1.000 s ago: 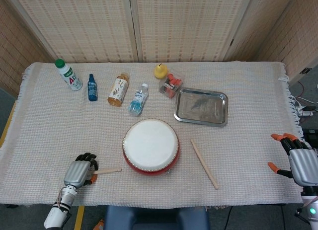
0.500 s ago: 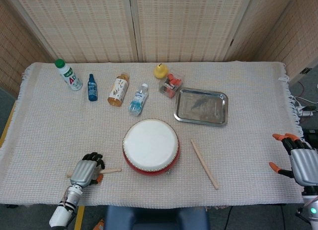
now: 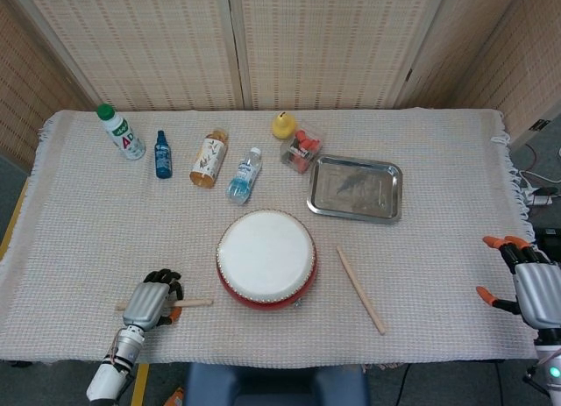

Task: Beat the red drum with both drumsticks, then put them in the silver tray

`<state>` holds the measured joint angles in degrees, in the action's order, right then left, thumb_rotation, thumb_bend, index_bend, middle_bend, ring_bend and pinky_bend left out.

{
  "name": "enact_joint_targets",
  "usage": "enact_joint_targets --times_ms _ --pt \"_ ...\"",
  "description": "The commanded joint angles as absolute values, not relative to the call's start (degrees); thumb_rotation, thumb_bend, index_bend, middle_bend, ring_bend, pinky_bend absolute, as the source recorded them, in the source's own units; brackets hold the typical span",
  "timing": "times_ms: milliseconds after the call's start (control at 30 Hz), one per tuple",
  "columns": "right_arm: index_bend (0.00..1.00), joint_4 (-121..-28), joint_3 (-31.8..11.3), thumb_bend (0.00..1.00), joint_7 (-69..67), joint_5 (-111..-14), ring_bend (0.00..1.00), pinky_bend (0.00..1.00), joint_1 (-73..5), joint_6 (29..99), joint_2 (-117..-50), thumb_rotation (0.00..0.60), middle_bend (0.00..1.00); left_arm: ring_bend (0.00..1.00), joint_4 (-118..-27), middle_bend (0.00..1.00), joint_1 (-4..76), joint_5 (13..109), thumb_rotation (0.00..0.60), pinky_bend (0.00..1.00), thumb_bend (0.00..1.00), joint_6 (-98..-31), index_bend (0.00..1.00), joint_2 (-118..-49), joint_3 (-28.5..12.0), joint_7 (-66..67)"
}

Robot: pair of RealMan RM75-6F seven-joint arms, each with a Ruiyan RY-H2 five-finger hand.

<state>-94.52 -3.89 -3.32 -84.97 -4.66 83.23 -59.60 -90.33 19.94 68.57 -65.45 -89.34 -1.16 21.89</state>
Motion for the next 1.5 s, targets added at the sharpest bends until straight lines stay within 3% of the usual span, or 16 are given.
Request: enact_joint_targets --times_ms 33,333,733,1167,1500 --pt "0.24 -94.6 -3.9 0.08 -3.3 -85.0 0.17 0.31 -4.7 83.2 -59.5 0.600 0.27 0.12 -90.9 0.27 17.5 73.4 0.600 0.17 0.39 -69.9 0.56 -87.2 -1.4 12.0" --pt "0.24 -95.0 -3.9 0.08 -2.8 -85.3 0.17 0.31 -5.2 82.6 -59.7 0.600 0.27 0.17 -89.7 0.32 13.6 81.2 0.600 0.20 0.43 -75.6 0.59 -81.0 -3.4 -23.0" --pt "0.23 -96.6 -4.4 0.08 -2.7 -85.0 0.17 0.31 -5.4 82.9 -59.1 0.600 0.27 0.21 -79.0 0.35 13.3 85.3 0.600 0.29 0.46 -73.5 0.59 -79.0 -3.0 -62.4" --pt "0.23 -99.8 -5.6 0.08 0.0 -84.2 0.17 0.31 -5.4 84.0 -56.8 0.600 0.27 0.26 -67.1 0.38 15.5 87.8 0.600 0.35 0.47 -69.5 0.56 -81.9 -1.3 -91.8" --pt "0.23 -100.0 -5.6 0.08 0.0 -83.6 0.17 0.31 -5.1 84.1 -56.7 0.600 0.26 0.39 -61.4 0.44 16.8 89.5 0.600 0.45 0.50 -69.4 0.49 -84.1 -0.3 -104.8"
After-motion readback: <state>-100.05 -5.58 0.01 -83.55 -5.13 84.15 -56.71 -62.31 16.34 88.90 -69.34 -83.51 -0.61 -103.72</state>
